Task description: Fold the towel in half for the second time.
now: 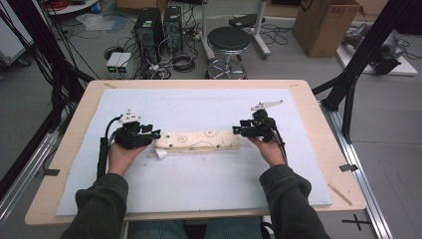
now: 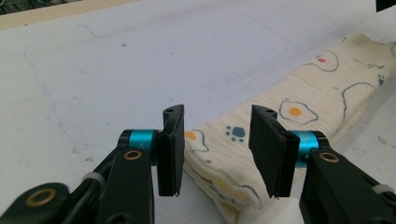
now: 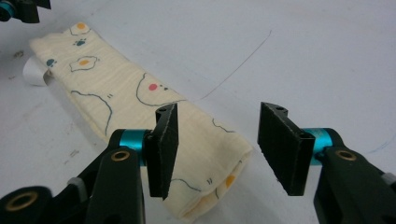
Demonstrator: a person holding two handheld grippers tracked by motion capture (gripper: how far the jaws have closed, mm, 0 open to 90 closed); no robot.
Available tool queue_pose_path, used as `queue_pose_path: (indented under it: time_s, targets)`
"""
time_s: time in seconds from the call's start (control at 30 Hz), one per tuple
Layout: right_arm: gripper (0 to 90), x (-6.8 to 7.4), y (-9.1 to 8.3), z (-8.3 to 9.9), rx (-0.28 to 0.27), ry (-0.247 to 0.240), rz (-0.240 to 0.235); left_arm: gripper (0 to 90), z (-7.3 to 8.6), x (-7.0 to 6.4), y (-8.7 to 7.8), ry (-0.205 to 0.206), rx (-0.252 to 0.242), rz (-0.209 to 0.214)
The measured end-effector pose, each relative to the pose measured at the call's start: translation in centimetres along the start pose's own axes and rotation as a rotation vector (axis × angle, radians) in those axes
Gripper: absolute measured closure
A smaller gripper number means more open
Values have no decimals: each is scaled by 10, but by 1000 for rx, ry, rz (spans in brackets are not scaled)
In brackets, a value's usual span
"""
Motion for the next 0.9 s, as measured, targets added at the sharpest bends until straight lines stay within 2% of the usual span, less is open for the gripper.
queue_pose_path:
  time_s: [0.33,0.9]
  targets:
    - [368,3,-9,-1,-48,27,-1,518,-2,-7,-6,5,-14,19]
    - [253,6,-18,-1,-67,21,12,441,-4,-11,-12,9,-27,23]
Point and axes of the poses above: each handheld gripper's, and its own axes: y roughly forward along the jaws, z roughly out of its underside, x roughly to its left, the point moved 1 cm from there along y, roughly forward along the jaws, and after that the axes turned 5 degrees about x, right-handed, at the moved point
